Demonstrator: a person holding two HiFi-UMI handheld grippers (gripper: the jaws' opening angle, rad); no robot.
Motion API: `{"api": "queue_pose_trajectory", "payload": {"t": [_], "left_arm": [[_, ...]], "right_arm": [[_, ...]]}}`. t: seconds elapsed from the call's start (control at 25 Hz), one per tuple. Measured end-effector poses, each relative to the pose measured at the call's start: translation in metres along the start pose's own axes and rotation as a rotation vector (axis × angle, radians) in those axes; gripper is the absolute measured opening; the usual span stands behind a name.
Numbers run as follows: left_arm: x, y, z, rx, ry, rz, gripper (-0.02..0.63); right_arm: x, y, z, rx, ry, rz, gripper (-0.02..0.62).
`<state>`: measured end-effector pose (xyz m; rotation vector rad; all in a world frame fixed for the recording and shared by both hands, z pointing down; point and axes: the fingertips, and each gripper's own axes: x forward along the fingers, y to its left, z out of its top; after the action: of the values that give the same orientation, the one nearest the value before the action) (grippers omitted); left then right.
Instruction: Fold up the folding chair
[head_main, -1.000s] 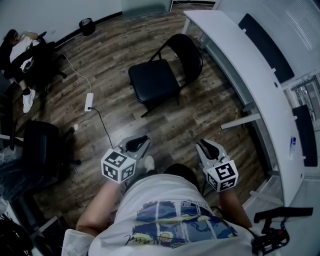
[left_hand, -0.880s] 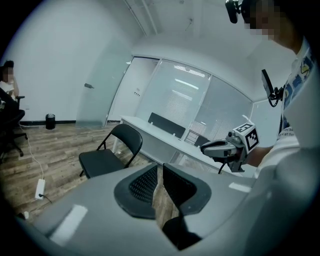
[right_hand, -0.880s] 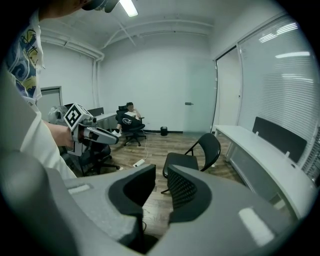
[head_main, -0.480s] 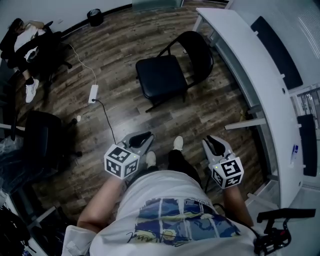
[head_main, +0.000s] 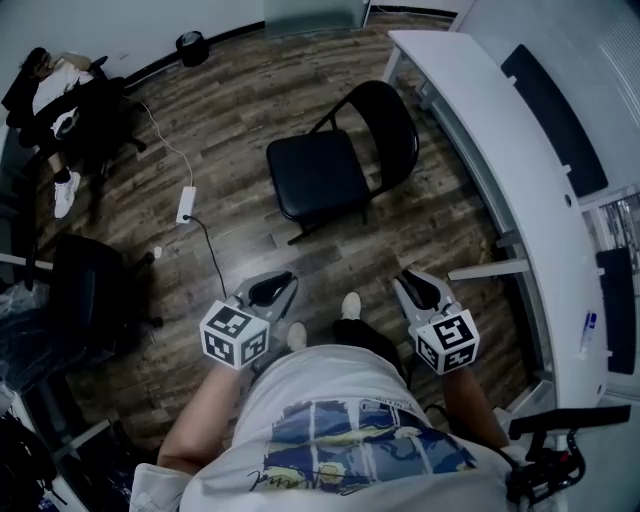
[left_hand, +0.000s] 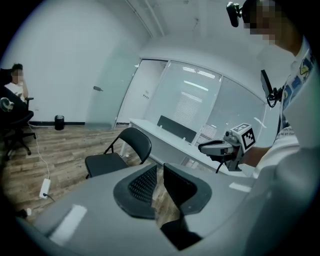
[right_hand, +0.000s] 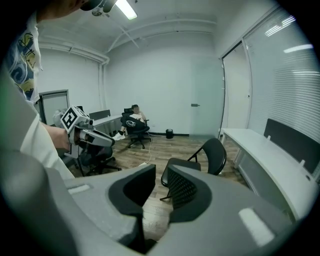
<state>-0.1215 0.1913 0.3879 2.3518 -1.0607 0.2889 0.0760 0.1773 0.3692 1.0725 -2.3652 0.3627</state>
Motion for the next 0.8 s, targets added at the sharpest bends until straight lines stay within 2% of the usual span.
{"api": "queue_pose_trajectory", "payload": {"t": [0.24, 0.44, 0.8], "left_arm": [[0.021, -0.003, 0.018, 0.003, -0.019, 0.064, 0.066], [0.061, -0.008, 0.038, 0.004, -0.007, 0.112, 0.086], [0.099, -0.013, 0.057, 0.007, 0.020, 0.161, 0.097]], "right_arm": [[0.015, -0.035, 0.015, -0.036, -0.025, 0.049, 0.064], [0.027, -0.086, 0.031, -0.054, -0.046, 0.097, 0.086], [0.036, -0.133, 0.026, -0.035, -0.046, 0.153, 0.086]]}}
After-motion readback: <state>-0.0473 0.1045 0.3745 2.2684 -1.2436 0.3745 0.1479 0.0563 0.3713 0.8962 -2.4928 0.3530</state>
